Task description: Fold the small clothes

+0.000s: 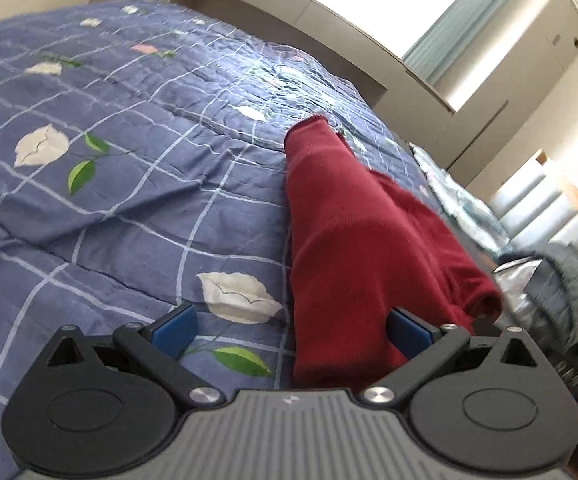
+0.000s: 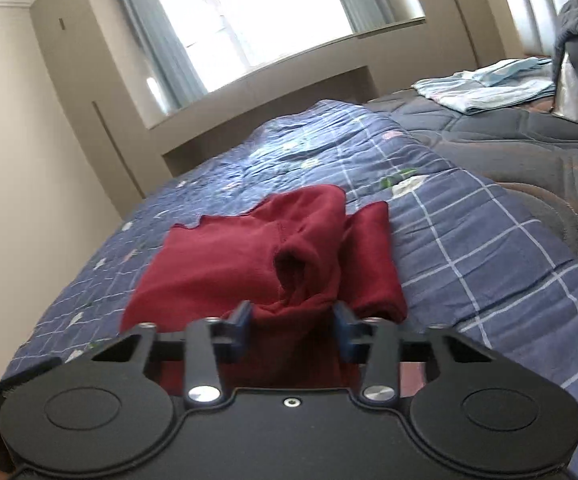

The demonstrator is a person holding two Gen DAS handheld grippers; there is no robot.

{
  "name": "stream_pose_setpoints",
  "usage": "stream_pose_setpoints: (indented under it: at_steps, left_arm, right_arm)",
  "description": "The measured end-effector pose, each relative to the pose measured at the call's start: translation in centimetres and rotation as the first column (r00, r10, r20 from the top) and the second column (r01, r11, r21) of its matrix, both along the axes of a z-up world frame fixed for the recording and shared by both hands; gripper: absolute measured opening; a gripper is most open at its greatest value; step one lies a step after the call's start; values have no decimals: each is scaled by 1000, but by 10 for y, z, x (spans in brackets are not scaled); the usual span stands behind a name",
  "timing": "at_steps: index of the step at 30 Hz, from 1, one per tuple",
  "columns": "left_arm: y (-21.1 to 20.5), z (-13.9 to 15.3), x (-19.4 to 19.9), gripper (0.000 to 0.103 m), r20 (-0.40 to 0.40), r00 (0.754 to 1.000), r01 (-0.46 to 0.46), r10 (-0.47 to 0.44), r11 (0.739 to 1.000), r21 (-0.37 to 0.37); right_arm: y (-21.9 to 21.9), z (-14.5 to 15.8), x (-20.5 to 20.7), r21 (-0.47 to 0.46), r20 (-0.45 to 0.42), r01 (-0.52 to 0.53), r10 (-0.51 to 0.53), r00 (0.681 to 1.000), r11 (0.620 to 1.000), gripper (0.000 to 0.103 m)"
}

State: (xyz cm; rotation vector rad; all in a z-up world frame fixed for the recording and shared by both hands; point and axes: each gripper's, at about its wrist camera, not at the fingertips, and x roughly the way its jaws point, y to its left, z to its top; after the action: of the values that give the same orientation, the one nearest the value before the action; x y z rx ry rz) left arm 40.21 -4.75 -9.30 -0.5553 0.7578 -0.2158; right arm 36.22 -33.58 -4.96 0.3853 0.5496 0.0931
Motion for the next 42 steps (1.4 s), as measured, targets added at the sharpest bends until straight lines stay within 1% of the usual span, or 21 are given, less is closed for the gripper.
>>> stream_pose_setpoints:
  at_steps: [1,3,5,9,12,14,15,16,17,18,20,21,22,26,30,31,33,34,35,38,42]
  left_arm:
    - [4,1,0,103,-7,1000,-8,8,1000,-25]
    - [11,3,1,103,-22,1000,-23,22,998,-59]
    - [18,6,0,103,-25,999,-48,46,997,-64]
    - [22,11,2,103,-19,995,-93,93,996,12]
    - [19,11,12,103,-39,996,-78,81,995,62]
    - [17,14,19,103,-31,997,-63,67,994,92]
    - [16,17,23,103,-19,998,-58,60,992,112]
    - [15,22,28,103,-4,999,-49,50,990,134]
    - [14,26,32,103,14,999,-39,37,987,154]
    - [11,30,39,103,36,999,-32,26,983,182]
    - [2,34,54,103,91,996,-44,22,968,247]
    - [-3,34,62,103,116,993,-61,30,959,277]
    - [-7,34,73,103,132,991,-73,34,950,303]
    - [-21,38,116,103,182,982,-111,51,935,337]
    - [-40,31,150,103,174,984,-99,39,931,352]
    - [-45,27,155,103,162,986,-84,28,932,352]
    - [-53,15,162,103,122,992,-32,-16,926,377]
    - [-60,8,165,102,95,995,-13,-29,911,412]
    - [-63,2,168,103,80,996,-6,-33,899,438]
    - [-66,-10,167,103,86,996,-7,-35,896,445]
    - [-59,-11,170,103,69,997,9,-41,911,411]
  right_arm:
    - [1,0,-1,-1,3,-6,6,1000,1000,22]
    - [-4,1,-7,37,20,-18,18,1000,999,18]
    - [-8,4,-16,59,32,-14,12,999,998,16]
    - [-10,-4,-27,75,10,0,-1,1000,997,15]
    - [-12,-16,-27,79,5,-1,0,1000,997,17]
    - [-12,-11,-29,48,45,-27,25,999,998,25]
    - [-11,-7,-29,11,61,-49,48,997,999,41]
    - [-11,-3,-29,-26,74,-63,64,995,998,61]
    - [-13,2,-27,-58,90,-74,79,993,996,70]
    - [-14,5,-24,-80,100,-84,92,991,993,84]
    - [-17,13,-9,-126,115,-90,105,988,988,91]
    - [-18,16,1,-143,114,-93,110,987,985,99]
    - [-18,20,14,-165,106,-99,118,987,981,102]
    - [-12,26,84,-268,88,-100,128,988,958,102]
    - [-9,12,147,-322,59,-102,128,990,941,102]
    - [-8,5,157,-362,39,-92,113,993,928,102]
    - [-5,-16,167,-505,-5,-45,49,999,862,98]
    - [-7,-25,166,-544,-2,-27,31,1000,839,100]
    - [-12,-33,162,-553,10,-9,17,1000,833,102]
    - [-31,-46,154,-497,16,58,-58,998,866,102]
    - [-36,-52,162,-473,-20,47,-64,998,880,102]
